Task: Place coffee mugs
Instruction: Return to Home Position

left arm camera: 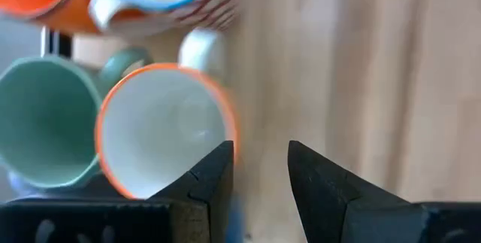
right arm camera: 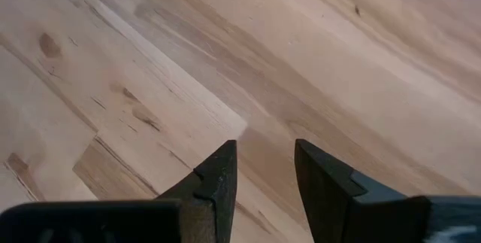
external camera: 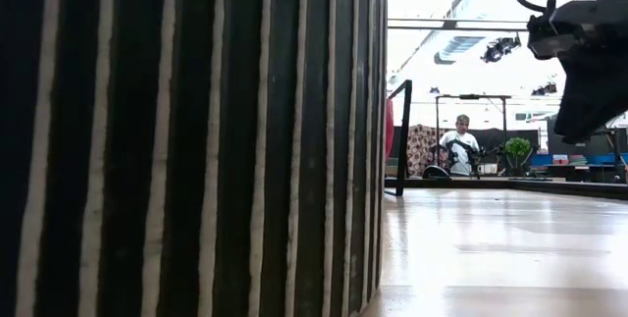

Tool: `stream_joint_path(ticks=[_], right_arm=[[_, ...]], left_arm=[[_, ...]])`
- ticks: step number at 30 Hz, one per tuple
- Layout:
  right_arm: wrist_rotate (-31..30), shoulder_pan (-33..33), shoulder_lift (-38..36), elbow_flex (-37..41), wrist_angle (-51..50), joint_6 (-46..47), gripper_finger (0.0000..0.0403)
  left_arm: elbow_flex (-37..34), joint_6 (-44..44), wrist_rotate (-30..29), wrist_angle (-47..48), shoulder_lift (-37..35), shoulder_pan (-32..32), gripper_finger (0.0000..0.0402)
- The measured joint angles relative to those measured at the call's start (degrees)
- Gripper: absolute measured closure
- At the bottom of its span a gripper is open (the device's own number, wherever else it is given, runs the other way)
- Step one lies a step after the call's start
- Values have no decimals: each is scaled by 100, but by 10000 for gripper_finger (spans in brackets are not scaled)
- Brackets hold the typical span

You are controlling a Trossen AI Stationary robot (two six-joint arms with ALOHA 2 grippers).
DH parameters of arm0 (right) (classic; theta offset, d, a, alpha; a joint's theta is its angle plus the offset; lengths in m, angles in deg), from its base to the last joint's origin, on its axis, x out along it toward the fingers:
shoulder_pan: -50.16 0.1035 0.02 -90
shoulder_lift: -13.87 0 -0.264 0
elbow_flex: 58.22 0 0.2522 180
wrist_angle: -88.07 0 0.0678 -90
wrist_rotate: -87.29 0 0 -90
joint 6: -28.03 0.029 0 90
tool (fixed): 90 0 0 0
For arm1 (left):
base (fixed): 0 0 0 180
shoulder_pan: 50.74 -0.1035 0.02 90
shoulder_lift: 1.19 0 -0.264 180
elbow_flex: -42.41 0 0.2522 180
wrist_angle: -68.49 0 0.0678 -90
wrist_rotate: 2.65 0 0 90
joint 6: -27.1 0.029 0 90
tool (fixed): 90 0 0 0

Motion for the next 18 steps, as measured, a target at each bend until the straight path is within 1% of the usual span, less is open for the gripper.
stream_joint_path(ticks=[2,5,8,11,14,18], right_arm=[[-159,-2,0,0,261,-328,289],[-400,0,0,0,694,-1093,289],[-393,-2,0,0,991,-1719,289],[-351,-2,0,0,1106,-1825,289],[-329,-2,2,0,1101,-1823,289],[-75,-2,2,0,1101,-1823,289]], left_arm=[[0,-33,169,26,-216,153,284],[2,-259,472,44,-512,450,284],[2,-410,720,240,-784,799,284],[0,-820,738,693,-1038,1159,284],[0,-1458,737,1024,-1296,1591,284],[0,-2240,737,1079,-1583,2251,284]])
